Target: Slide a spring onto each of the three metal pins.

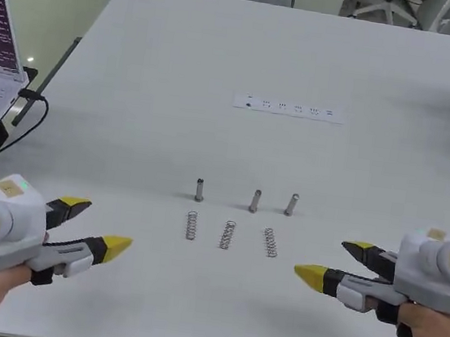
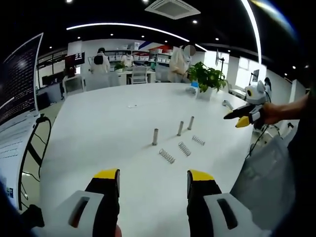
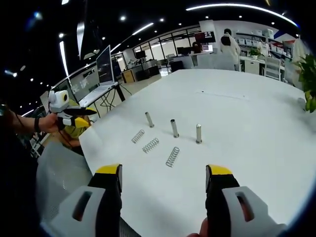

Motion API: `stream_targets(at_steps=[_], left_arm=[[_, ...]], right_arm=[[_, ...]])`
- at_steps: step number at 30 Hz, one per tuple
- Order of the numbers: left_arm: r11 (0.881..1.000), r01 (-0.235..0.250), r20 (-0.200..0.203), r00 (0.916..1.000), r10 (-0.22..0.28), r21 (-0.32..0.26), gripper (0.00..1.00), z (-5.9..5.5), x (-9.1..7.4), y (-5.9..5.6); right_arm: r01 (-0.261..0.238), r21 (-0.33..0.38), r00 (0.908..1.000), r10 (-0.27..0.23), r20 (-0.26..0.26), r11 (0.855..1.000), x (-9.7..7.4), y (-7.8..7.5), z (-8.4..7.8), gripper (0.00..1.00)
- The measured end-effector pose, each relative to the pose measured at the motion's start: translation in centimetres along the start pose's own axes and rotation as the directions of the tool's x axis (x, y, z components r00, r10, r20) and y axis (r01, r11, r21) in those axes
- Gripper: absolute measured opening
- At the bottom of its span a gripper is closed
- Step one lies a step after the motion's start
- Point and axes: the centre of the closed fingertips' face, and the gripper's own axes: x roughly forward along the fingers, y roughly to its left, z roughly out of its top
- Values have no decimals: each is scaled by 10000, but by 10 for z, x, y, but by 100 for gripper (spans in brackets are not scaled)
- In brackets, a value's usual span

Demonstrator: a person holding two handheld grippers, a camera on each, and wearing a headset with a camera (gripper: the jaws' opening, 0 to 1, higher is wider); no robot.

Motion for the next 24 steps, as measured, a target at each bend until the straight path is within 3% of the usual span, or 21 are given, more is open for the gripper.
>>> stream_targets(at_steps=[12, 24], left_arm=[[9996, 278, -137, 9995, -278, 12, 51, -4, 4, -14], [9991, 412, -309, 9987, -415, -115, 51, -7, 14, -15]], right_arm=[[-5, 57, 10000, 5, -23, 10000, -2, 8, -6, 69], [26, 157, 10000, -25, -83, 9999, -4, 9, -10, 69]])
